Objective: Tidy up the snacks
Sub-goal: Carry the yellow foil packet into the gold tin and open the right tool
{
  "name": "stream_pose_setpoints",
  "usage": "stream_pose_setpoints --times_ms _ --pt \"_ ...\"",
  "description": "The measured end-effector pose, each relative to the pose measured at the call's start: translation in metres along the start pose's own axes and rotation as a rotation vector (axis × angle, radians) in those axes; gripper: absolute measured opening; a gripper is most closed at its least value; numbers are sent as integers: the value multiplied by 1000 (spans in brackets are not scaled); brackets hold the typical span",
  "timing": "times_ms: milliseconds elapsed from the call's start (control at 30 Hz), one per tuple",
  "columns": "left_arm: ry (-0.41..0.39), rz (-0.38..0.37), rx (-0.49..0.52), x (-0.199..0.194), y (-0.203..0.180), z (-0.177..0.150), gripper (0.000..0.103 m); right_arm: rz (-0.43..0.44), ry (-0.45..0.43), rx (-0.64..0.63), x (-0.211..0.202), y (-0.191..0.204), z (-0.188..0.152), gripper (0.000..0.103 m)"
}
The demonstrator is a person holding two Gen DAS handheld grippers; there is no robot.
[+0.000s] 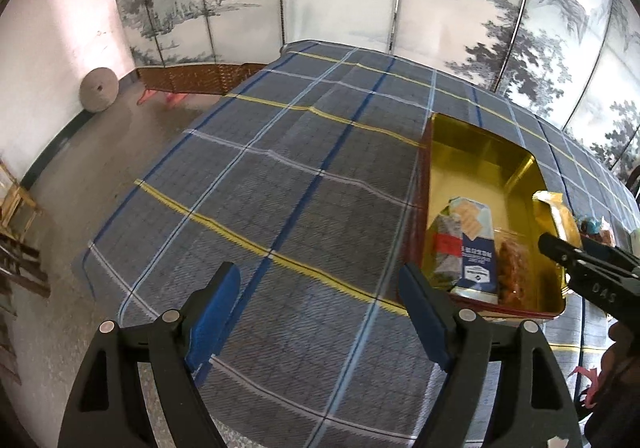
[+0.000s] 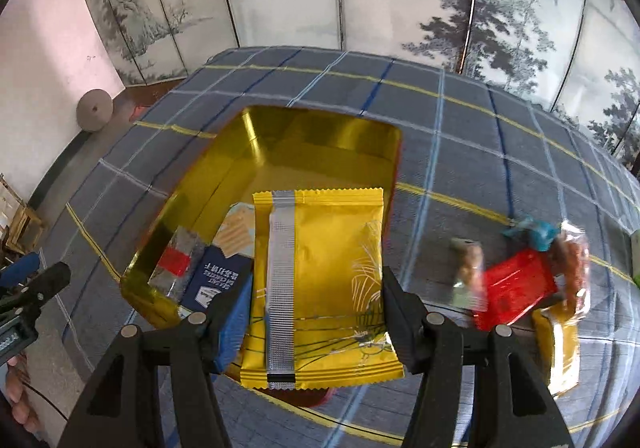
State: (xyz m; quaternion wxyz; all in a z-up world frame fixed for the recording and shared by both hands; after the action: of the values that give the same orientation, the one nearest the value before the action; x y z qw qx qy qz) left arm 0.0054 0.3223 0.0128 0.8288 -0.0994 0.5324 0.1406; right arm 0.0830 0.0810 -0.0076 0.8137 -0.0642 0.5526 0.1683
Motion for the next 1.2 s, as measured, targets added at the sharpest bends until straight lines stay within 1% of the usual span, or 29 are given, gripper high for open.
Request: stream_pose_setpoints --times_ms 167,400,500,600,667,767,1000,1200 --pt "3 5 -11 0 9 -2 78 -11 23 -18 11 9 0 61" --pt "8 2 -19 -1 13 -3 79 -49 8 -44 14 17 2 61" --pt "12 -1 -21 -1 14 -3 80 -31 19 -54 17 20 4 61" --pt "17 -1 -24 0 14 -4 80 -46 16 -64 19 25 4 61" --pt "19 -1 -20 -1 13 -6 80 -38 20 -63 21 27 4 61" --pt "21 3 -19 -1 13 -7 80 -11 43 -59 25 30 4 61" --pt "28 -1 -21 0 12 -9 80 -1 76 -61 36 32 -1 62" --pt "36 -5 -16 3 8 -10 80 -6 69 -92 36 36 -6 62"
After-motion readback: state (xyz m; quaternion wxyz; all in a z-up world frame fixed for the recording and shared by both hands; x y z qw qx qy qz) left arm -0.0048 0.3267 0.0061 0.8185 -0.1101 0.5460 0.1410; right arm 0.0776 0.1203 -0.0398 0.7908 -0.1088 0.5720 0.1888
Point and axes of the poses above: each gripper's, at about its wrist camera, not at the fingertips, and x roughly the way its jaws point, y to its left, z to its top, the point moved 2 cm from there along x, roughly the way its jaws point, and after that the axes turned 12 degrees about y, right-handed, at the moved point
